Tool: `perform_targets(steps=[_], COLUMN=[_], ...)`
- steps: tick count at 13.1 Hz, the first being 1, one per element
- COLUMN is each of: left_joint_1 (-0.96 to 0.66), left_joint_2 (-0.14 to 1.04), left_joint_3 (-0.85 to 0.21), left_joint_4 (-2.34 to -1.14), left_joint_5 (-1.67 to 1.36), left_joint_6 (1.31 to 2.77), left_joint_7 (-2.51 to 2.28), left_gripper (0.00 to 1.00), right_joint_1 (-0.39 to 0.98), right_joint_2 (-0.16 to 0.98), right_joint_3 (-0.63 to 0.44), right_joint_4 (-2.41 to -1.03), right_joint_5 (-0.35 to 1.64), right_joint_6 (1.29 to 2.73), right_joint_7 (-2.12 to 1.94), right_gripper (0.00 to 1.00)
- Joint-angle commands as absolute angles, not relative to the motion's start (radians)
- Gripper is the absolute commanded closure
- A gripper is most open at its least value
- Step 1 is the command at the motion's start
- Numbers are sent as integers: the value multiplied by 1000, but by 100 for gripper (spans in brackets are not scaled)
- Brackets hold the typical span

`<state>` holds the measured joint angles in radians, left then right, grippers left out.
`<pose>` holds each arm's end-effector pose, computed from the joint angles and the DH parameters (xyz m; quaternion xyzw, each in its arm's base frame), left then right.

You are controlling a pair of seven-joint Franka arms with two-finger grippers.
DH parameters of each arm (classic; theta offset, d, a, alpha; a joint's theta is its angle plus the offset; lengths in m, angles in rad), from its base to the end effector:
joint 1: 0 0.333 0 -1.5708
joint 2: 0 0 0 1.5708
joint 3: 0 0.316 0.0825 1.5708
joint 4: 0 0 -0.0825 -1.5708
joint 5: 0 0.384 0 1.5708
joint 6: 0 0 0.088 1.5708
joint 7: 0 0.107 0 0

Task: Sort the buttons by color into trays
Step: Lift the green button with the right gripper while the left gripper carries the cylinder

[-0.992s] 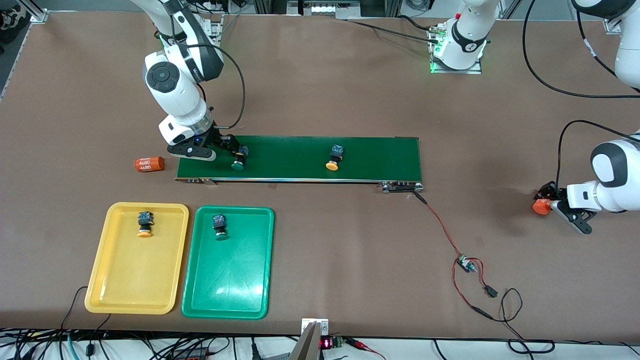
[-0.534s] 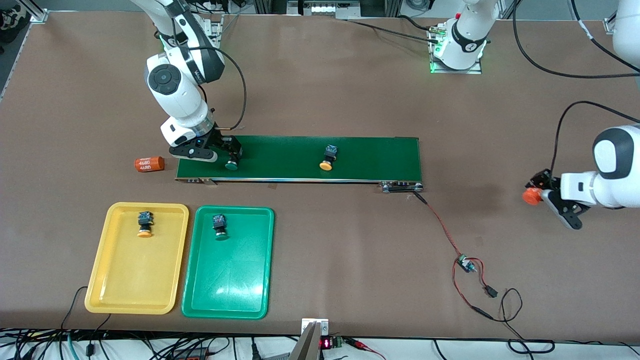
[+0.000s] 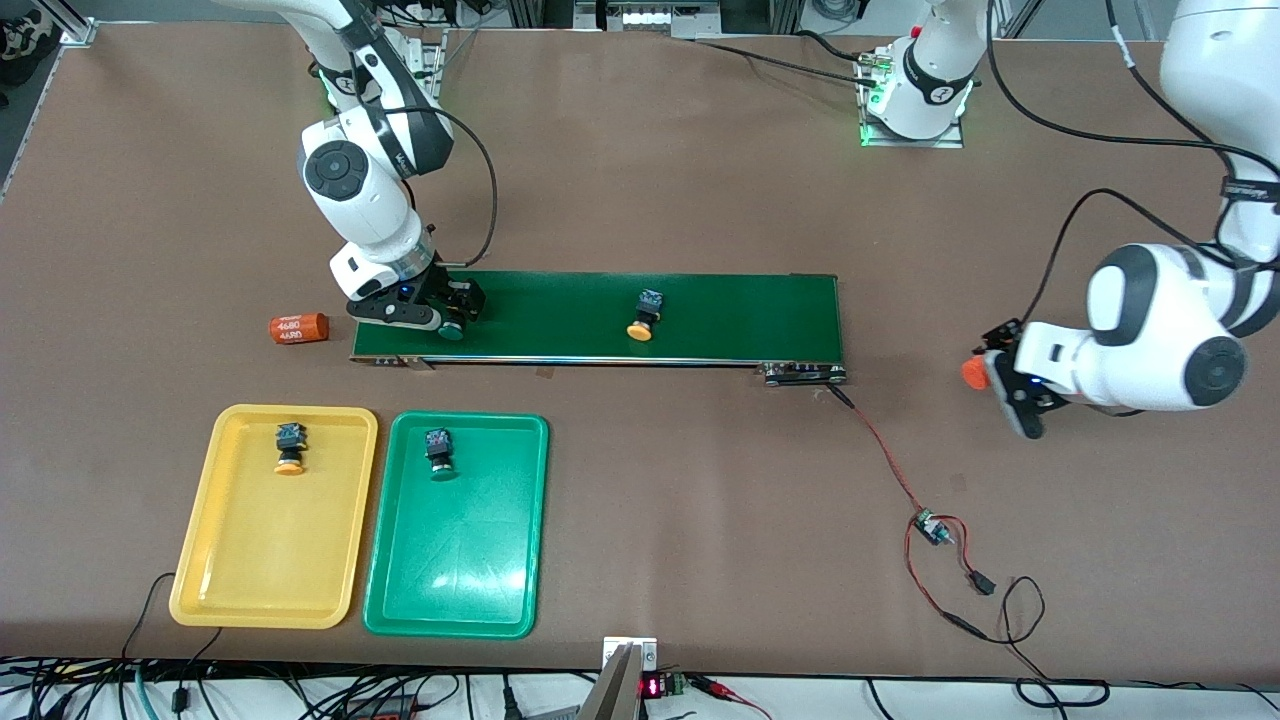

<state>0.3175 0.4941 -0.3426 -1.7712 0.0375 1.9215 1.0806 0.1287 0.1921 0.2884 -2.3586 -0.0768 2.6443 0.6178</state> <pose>0.6188 0.0015 0.2749 0.8372 -0.5200 -0.1021 0.1354 0.4758 0.2145 0.2604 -0.9961 0.0713 -0.0413 0.0316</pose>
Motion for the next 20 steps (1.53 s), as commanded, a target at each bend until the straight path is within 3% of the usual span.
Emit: perform_targets(steps=[1, 7, 13, 17, 20], left_joint_1=[253, 109, 25, -6, -9], left_joint_2=[446, 449, 425, 391, 374], left_joint_3=[-337, -380, -396, -425, -445], left_joint_4=[-1799, -1809, -1885, -1934, -2023], left_joint_5=[21, 41, 41, 40, 40], left_joint_6=[1928, 1960, 2051, 2066, 2181], left_joint_7=[1117, 1124, 1261, 1256, 1244], left_gripper=[100, 100, 100, 100, 100], right_joint_1=[124, 118, 112, 77, 29], right_joint_2=[202, 213, 206, 207, 228], right_joint_3=[293, 291, 285, 282, 267], right_joint_4=[-2355, -2349, -2306, -2094, -1996], right_joint_5=[-121, -133, -133, -129, -123], right_joint_6=[2658, 2655, 2629, 2331, 2250], right_joint_7=[632, 629, 600, 503, 381], right_gripper=[56, 80, 83, 86, 85])
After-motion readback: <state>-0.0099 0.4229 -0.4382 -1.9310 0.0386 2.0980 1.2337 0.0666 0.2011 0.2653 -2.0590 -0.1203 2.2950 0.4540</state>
